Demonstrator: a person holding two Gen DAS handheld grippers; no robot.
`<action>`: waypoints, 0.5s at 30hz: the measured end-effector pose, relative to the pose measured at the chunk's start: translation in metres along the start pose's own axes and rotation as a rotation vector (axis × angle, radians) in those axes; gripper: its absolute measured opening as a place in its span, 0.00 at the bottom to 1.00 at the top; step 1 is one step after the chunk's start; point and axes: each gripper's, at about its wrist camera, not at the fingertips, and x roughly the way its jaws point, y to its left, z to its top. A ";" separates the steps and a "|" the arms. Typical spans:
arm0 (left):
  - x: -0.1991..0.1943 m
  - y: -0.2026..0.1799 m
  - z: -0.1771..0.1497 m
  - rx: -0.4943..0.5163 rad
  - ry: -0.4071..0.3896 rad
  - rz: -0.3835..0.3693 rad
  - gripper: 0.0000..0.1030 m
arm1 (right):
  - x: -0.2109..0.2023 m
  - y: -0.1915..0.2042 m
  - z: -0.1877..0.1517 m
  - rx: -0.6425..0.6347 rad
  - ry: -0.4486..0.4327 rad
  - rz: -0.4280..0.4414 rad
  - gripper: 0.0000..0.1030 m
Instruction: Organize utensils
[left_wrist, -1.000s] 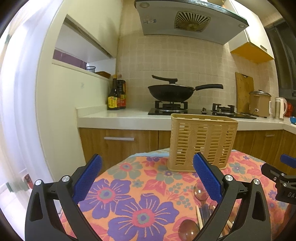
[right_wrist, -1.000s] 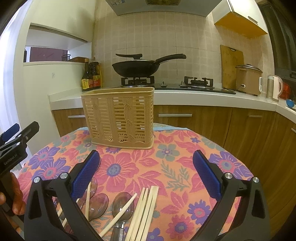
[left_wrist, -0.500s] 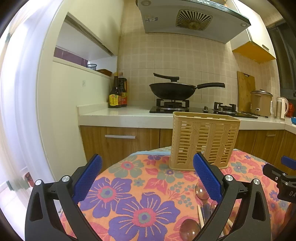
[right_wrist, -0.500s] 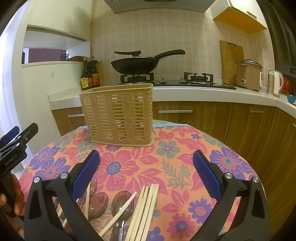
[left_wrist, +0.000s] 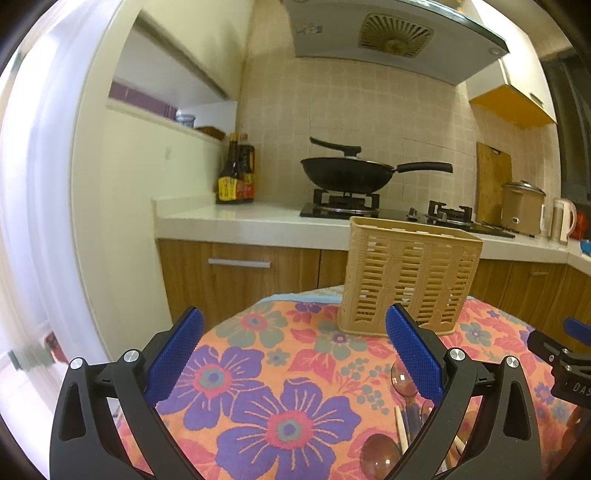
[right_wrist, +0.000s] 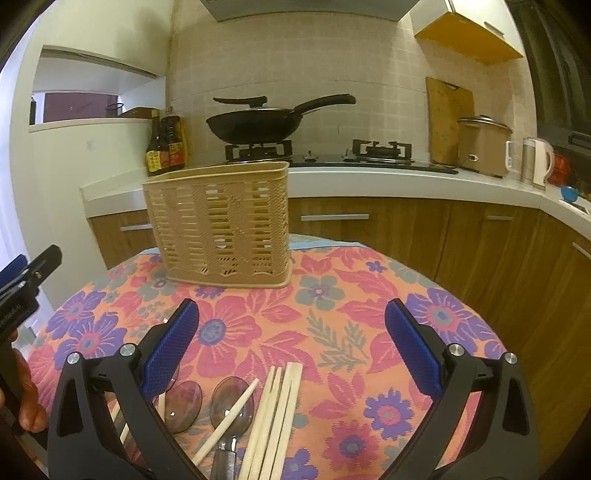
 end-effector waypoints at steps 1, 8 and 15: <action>0.000 0.004 0.001 -0.004 0.007 -0.003 0.93 | 0.000 -0.001 0.001 0.010 -0.005 -0.001 0.93; 0.017 0.026 0.015 -0.037 0.201 -0.095 0.92 | 0.001 -0.003 0.007 -0.001 0.154 0.016 0.93; 0.070 0.002 0.007 -0.008 0.561 -0.346 0.89 | 0.021 -0.019 0.025 0.041 0.395 0.058 0.71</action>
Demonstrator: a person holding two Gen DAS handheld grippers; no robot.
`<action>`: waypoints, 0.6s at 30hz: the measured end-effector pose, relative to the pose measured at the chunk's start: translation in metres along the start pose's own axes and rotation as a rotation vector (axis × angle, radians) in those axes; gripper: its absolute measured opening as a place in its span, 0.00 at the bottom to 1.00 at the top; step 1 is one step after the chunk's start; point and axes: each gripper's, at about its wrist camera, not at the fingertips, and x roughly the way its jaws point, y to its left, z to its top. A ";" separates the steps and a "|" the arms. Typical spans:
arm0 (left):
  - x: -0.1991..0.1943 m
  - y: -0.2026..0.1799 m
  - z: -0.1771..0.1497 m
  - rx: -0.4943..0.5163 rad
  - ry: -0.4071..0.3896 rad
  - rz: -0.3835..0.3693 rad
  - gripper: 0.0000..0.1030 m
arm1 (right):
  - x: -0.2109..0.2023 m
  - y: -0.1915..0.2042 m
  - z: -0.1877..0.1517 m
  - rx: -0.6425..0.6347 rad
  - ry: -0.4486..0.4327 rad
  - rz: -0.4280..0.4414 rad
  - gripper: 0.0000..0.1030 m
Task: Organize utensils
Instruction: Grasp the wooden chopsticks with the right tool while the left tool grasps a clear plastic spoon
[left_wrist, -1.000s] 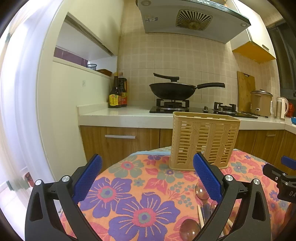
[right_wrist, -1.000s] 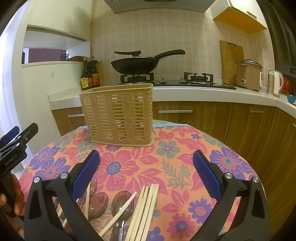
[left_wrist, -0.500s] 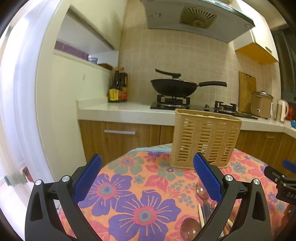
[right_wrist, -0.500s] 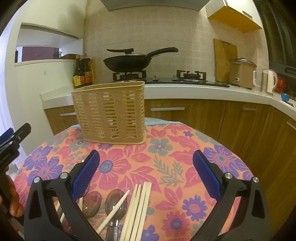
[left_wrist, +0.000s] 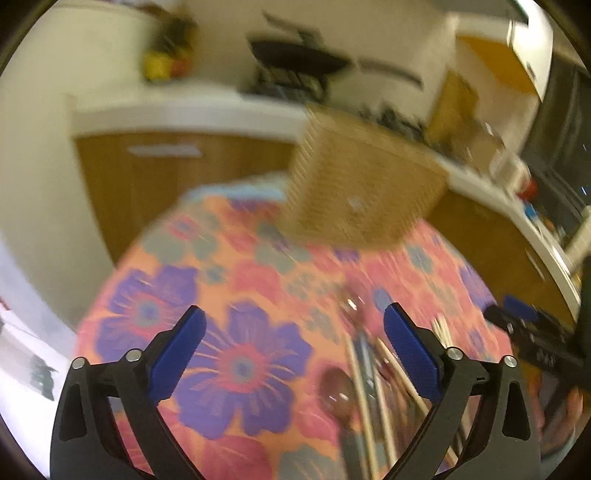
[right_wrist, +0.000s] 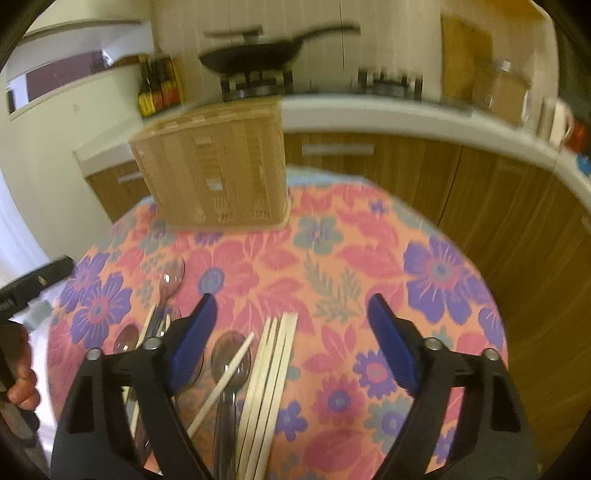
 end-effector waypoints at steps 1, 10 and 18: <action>0.010 -0.004 0.003 0.000 0.047 -0.031 0.84 | 0.004 -0.005 0.000 0.018 0.016 0.019 0.67; 0.084 -0.036 0.024 0.004 0.288 -0.112 0.67 | 0.050 -0.030 -0.008 0.082 0.402 0.147 0.33; 0.103 -0.052 0.030 0.021 0.336 -0.072 0.52 | 0.063 -0.023 -0.006 0.083 0.438 0.150 0.27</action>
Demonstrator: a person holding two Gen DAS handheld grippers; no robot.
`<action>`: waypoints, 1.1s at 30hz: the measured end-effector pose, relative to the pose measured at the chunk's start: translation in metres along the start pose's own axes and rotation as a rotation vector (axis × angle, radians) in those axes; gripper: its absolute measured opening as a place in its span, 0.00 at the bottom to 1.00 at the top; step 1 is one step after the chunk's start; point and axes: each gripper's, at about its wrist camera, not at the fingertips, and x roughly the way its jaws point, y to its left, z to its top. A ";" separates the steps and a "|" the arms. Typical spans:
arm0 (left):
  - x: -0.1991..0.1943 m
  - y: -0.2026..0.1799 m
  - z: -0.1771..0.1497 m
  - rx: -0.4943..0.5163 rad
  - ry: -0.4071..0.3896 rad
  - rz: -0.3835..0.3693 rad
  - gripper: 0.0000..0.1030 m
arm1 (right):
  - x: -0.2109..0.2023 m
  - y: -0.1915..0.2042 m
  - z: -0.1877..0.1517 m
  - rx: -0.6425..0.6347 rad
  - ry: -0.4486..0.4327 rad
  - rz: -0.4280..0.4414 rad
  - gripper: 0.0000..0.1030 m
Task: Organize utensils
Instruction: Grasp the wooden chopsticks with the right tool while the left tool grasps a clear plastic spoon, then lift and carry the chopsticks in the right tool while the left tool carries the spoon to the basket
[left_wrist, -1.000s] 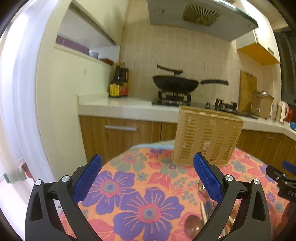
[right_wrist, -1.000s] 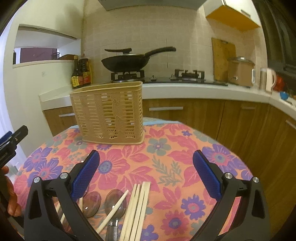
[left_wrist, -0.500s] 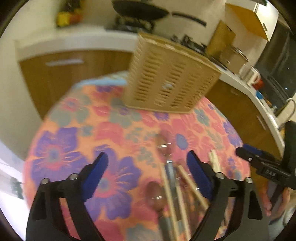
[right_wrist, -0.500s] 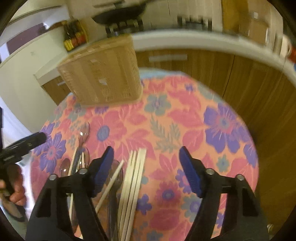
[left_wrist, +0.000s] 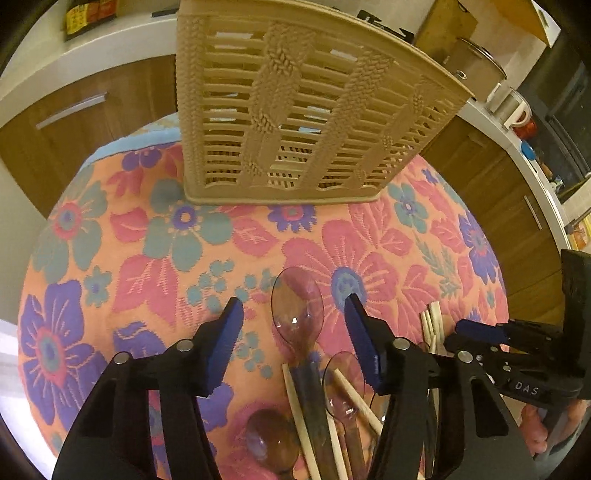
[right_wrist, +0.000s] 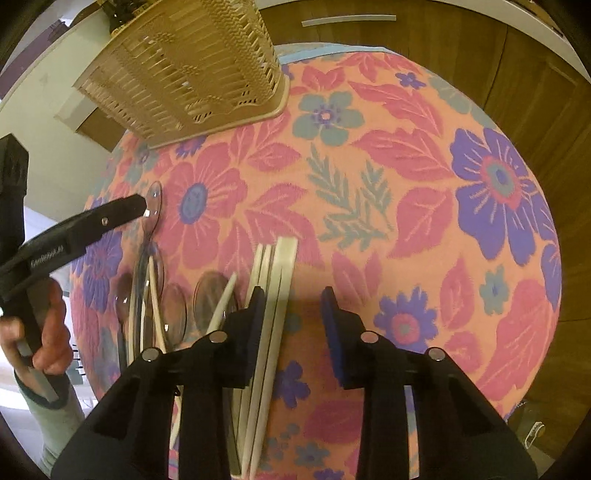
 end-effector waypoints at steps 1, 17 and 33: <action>0.000 0.001 0.000 -0.005 0.001 -0.001 0.52 | 0.003 0.001 0.001 -0.001 0.008 -0.007 0.26; 0.006 0.004 0.001 0.018 0.041 0.031 0.51 | 0.011 0.033 -0.001 -0.121 0.116 -0.158 0.22; -0.026 -0.039 -0.007 0.105 -0.193 0.114 0.31 | -0.023 0.033 -0.002 -0.169 -0.070 -0.036 0.03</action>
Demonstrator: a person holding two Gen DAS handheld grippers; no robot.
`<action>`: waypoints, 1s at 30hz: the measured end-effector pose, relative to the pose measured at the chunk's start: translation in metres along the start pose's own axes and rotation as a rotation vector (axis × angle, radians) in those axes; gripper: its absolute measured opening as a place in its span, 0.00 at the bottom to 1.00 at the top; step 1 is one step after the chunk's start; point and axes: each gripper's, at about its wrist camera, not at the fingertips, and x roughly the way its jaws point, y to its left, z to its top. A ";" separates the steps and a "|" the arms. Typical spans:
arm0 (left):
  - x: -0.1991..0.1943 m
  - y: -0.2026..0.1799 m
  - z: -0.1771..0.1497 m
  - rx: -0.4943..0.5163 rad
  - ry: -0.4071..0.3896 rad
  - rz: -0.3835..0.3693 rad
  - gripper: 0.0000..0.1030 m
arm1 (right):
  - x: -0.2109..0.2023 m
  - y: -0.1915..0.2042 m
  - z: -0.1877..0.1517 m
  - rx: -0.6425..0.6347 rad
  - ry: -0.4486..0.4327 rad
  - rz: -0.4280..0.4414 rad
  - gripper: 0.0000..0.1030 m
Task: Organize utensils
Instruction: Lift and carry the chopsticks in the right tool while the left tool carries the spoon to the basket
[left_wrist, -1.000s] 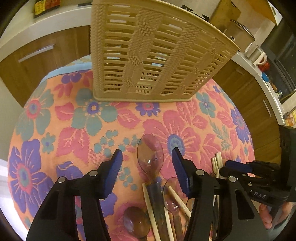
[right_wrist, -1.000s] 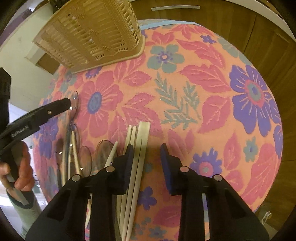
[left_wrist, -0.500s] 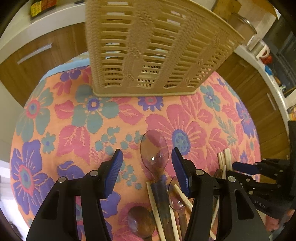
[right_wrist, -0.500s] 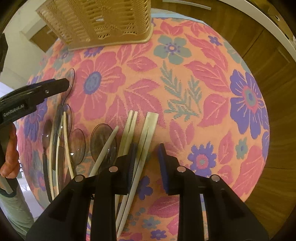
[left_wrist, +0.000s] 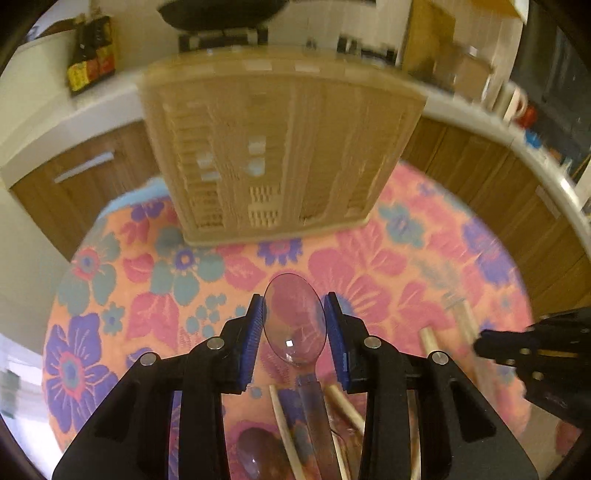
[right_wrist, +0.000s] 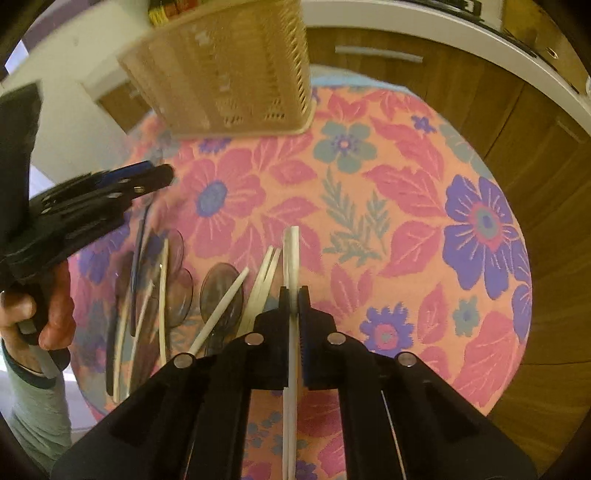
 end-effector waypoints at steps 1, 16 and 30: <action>-0.007 0.000 0.000 -0.004 -0.024 -0.005 0.31 | -0.005 -0.004 -0.001 0.008 -0.025 0.021 0.03; -0.115 0.004 0.034 -0.018 -0.354 -0.023 0.31 | -0.105 -0.008 0.016 -0.079 -0.419 0.237 0.02; -0.150 0.045 0.132 -0.084 -0.565 0.009 0.31 | -0.172 -0.012 0.125 -0.010 -0.684 0.429 0.02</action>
